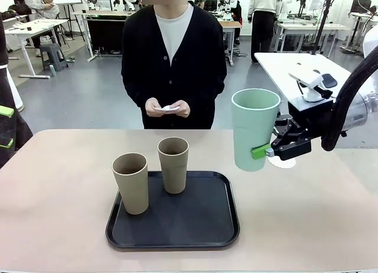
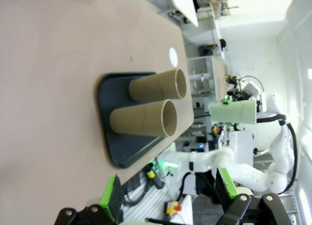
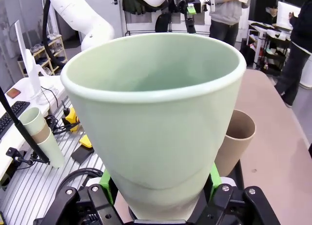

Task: Place coasters on the table and set cups on them.
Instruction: Pick up one Reusable plastic cup and place it on a coaster set by the human.

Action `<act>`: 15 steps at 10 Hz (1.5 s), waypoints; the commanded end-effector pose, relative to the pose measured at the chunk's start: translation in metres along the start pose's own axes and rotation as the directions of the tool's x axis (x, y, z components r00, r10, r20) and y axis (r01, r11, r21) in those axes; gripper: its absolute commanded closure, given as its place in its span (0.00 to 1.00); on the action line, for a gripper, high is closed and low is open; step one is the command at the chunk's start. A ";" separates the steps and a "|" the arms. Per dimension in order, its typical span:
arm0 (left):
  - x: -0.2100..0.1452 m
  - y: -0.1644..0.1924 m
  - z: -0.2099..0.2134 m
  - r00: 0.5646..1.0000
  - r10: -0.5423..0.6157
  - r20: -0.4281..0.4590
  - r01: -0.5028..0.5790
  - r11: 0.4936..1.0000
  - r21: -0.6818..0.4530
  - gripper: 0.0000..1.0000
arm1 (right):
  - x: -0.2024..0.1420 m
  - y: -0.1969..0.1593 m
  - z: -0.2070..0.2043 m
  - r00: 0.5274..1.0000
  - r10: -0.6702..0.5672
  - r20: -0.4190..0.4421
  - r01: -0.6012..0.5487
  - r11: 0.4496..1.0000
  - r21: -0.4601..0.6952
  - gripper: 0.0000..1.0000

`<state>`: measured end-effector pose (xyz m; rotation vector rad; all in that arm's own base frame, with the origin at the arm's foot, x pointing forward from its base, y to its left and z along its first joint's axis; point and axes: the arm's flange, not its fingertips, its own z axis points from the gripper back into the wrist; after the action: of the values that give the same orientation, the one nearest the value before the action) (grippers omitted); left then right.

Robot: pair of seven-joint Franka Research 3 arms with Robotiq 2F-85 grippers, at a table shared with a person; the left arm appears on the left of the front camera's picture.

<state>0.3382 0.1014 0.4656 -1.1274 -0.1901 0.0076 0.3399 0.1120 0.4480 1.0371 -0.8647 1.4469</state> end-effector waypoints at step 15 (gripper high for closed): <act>0.001 -0.001 0.002 1.000 -0.006 0.004 0.006 1.000 -0.008 0.00 | -0.056 -0.078 0.206 0.973 -0.126 0.193 0.210 0.825 -0.524 0.18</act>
<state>0.3384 0.1011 0.4658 -1.1265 -0.1899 0.0068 0.4459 -0.0987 0.4541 0.7882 -1.1599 0.9483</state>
